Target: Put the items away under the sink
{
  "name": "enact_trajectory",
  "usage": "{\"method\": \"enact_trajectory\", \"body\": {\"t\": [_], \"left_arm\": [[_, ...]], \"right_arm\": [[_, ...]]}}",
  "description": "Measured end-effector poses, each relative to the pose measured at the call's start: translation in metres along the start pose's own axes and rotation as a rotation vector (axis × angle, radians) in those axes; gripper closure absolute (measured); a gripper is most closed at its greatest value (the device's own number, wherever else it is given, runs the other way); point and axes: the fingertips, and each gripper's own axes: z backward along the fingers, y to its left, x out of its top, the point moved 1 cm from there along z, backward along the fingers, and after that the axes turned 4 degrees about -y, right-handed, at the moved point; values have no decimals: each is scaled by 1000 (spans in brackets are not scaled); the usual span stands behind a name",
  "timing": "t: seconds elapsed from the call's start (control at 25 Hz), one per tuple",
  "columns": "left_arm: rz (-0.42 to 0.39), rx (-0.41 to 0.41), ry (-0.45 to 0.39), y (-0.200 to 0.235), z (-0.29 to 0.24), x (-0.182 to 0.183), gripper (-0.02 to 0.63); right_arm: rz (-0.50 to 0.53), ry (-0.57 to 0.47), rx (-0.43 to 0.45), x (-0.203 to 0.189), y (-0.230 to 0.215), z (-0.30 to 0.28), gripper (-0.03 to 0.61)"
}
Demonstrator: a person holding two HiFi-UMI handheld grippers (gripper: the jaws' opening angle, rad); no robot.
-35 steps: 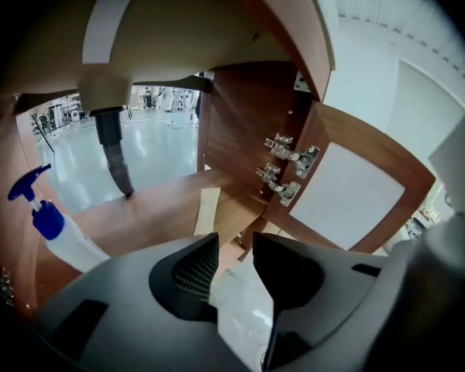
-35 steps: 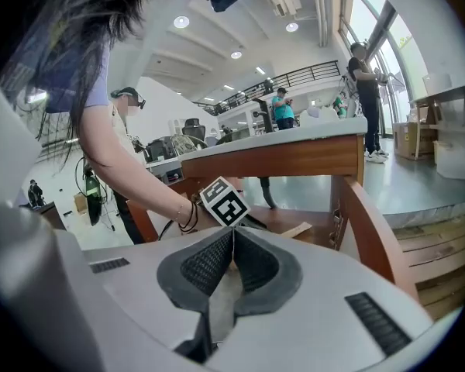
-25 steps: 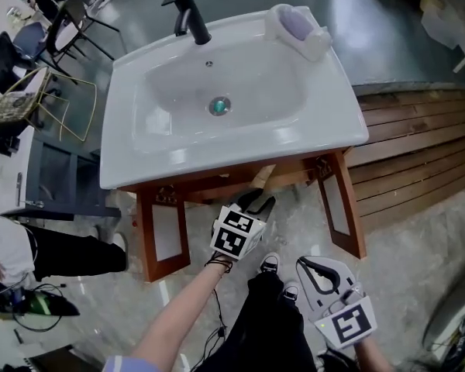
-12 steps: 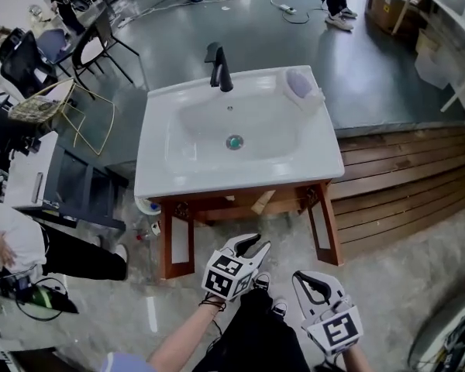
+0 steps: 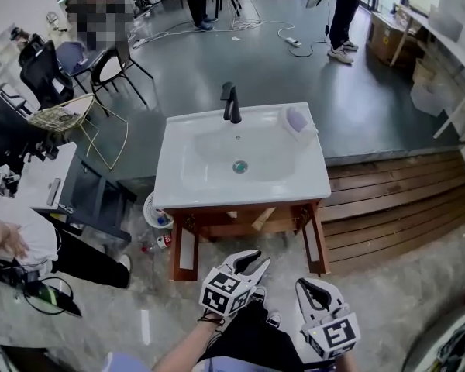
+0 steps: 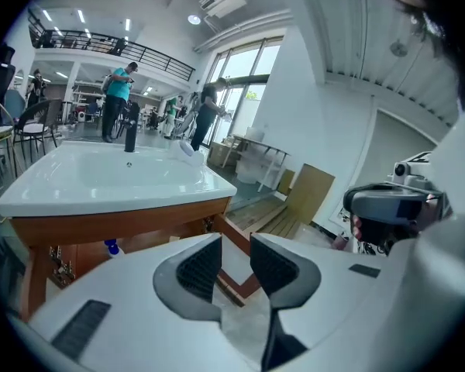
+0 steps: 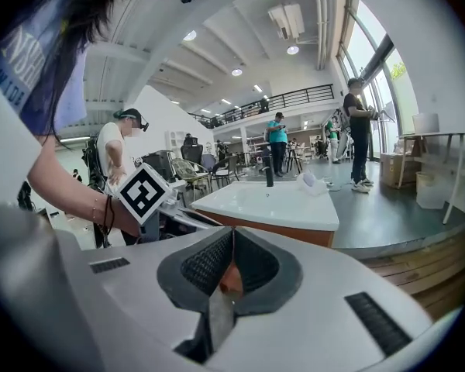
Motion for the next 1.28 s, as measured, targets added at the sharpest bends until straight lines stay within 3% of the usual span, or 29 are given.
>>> {"method": "enact_trajectory", "body": {"t": [0.36, 0.56, 0.88, 1.28], "left_arm": [[33, 19, -45, -46, 55, 14, 495], [-45, 47, -42, -58, 79, 13, 500], [-20, 83, -101, -73, 118, 10, 509], [-16, 151, -116, -77, 167, 1, 522]], "right_arm": [[-50, -61, -109, 28, 3, 50, 560], [-41, -93, -99, 28, 14, 70, 560], [-61, -123, -98, 22, 33, 91, 560], [-68, -122, -54, 26, 58, 84, 560]]}}
